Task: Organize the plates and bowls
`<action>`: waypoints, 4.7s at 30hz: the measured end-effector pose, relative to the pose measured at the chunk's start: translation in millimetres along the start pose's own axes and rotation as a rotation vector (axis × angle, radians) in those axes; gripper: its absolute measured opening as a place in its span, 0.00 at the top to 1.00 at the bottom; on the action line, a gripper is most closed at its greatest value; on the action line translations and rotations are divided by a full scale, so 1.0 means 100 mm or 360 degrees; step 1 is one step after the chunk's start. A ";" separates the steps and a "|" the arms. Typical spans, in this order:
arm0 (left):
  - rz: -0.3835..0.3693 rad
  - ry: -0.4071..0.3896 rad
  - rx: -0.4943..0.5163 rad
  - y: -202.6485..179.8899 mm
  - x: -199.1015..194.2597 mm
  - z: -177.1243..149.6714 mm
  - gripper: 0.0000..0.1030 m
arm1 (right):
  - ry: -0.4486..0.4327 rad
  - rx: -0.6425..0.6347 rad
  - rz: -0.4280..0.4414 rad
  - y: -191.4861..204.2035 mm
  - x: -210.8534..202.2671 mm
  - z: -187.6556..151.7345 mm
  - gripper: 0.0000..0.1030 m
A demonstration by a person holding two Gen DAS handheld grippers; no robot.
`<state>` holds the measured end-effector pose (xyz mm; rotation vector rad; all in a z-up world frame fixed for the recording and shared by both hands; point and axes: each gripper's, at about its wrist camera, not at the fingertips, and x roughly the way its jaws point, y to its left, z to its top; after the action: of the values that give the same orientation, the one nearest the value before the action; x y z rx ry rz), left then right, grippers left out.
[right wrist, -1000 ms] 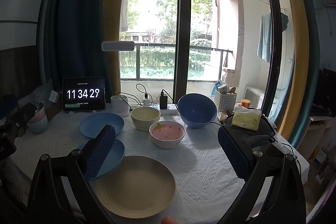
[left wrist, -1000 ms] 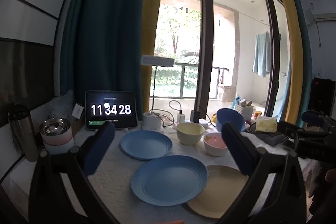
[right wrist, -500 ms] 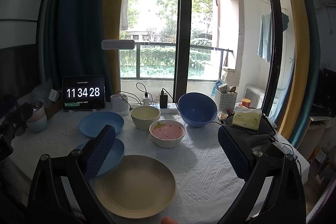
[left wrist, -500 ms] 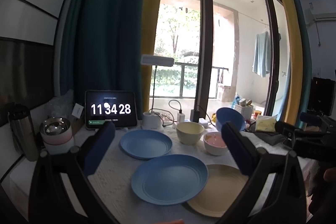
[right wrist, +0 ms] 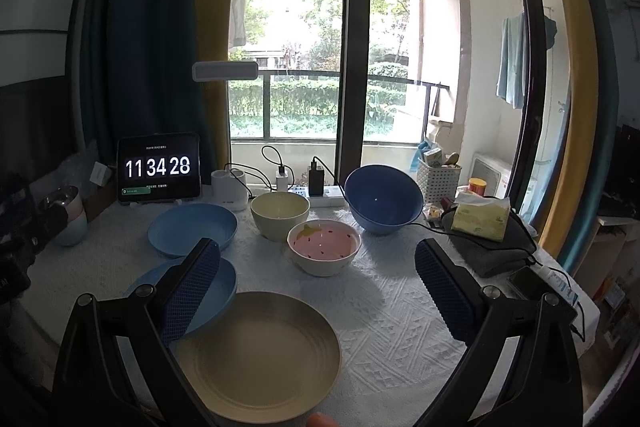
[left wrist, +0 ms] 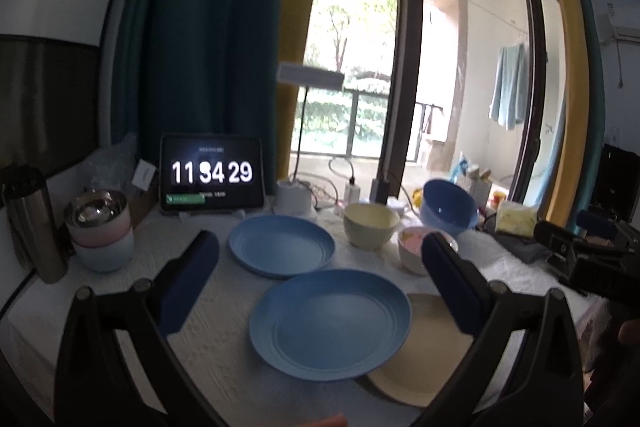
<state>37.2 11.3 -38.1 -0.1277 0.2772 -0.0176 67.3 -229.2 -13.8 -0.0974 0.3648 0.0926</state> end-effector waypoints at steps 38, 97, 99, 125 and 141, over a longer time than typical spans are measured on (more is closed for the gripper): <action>0.0084 0.0763 -0.0327 0.70 1.42 -0.80 0.24 | 0.0531 -0.0077 0.0410 0.62 1.42 -0.38 0.37; -0.0053 0.0679 -0.0058 -0.07 1.03 -0.60 0.66 | 0.0506 0.0058 0.0346 0.22 1.08 -0.56 0.76; -0.0072 0.0679 -0.0036 -0.14 1.02 -0.59 0.66 | 0.0498 0.0069 0.0335 0.16 1.04 -0.57 0.76; -0.0168 0.0892 0.0182 -0.78 1.18 -0.96 0.66 | 0.0601 0.0234 0.0203 -0.50 0.90 -1.10 0.76; -0.0043 0.1021 0.0220 -0.65 1.36 -1.15 0.65 | 0.0697 0.0169 0.0194 -0.28 1.10 -1.20 0.74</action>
<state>136.8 -71.8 -176.5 0.0162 0.9131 -0.1052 130.7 -262.3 -163.1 0.0115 0.8120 0.1730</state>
